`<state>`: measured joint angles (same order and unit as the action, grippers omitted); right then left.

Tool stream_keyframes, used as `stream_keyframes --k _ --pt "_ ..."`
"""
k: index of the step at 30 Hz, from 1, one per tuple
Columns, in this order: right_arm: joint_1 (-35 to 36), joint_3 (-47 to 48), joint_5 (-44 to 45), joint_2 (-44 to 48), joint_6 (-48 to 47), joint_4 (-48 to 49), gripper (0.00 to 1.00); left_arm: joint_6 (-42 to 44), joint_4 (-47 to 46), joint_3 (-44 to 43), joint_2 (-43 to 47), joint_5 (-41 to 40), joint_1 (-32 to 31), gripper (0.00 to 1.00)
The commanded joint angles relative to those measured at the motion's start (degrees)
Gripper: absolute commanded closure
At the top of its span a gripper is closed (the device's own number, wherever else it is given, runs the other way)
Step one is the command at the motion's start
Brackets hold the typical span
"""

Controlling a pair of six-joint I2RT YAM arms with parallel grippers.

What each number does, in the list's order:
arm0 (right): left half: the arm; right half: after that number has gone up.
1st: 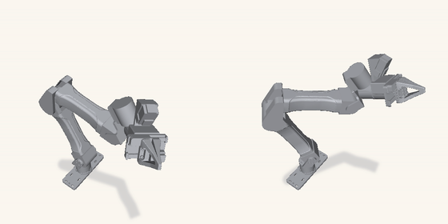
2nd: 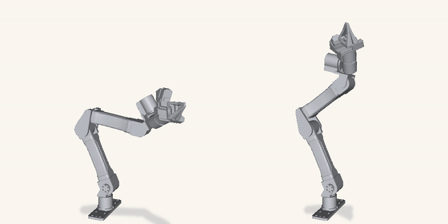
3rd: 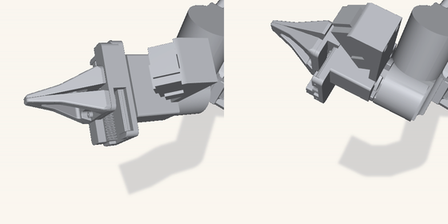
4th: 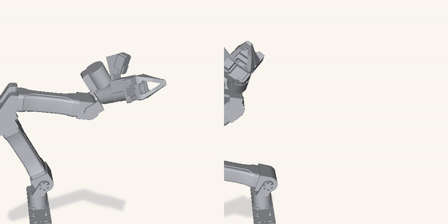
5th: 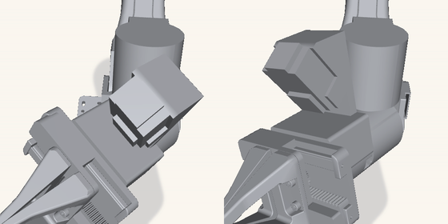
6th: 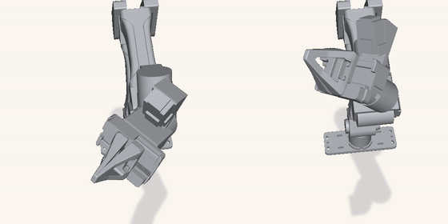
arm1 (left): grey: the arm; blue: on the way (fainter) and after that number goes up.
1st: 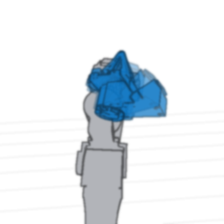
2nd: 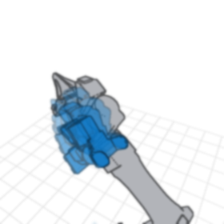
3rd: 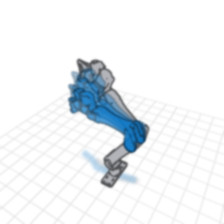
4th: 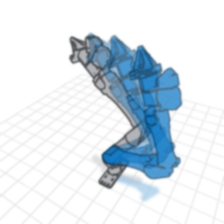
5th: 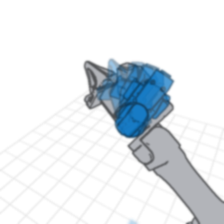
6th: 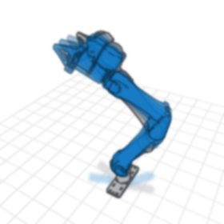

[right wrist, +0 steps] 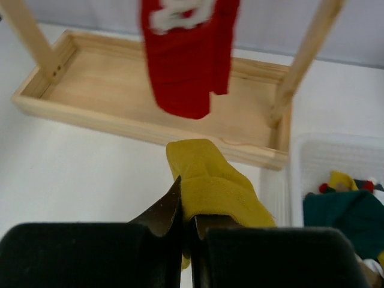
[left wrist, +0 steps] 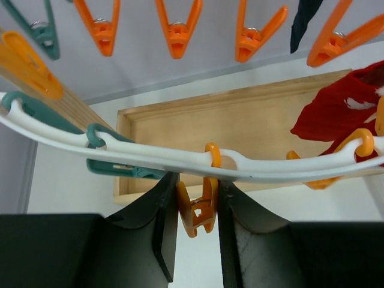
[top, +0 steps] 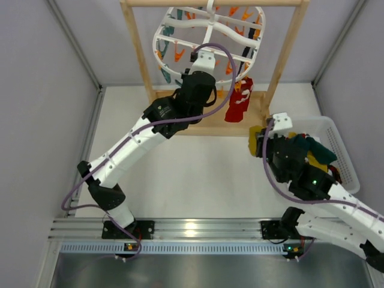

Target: Remove the socks clipped to the hanger

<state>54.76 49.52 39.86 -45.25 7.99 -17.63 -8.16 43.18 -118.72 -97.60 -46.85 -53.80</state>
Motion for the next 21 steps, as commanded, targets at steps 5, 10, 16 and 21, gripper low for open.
stream_keyframes --k 5,10,16,21 --pt "-27.66 8.31 -12.16 -3.60 4.67 -18.22 1.00 -3.87 -1.78 4.27 9.00 1.67 2.91 0.82" --pt "-48.30 9.98 -19.29 -9.41 5.45 -18.85 1.00 -4.67 -1.78 7.17 11.73 4.13 6.33 0.81" --pt "-58.87 2.27 -23.13 -12.75 11.07 -11.13 0.94 -5.90 -1.78 9.03 13.31 8.44 12.66 0.81" --pt "-64.60 -5.56 -27.99 -13.37 15.82 -4.36 0.57 -6.08 -1.78 8.77 12.97 10.11 14.69 0.81"
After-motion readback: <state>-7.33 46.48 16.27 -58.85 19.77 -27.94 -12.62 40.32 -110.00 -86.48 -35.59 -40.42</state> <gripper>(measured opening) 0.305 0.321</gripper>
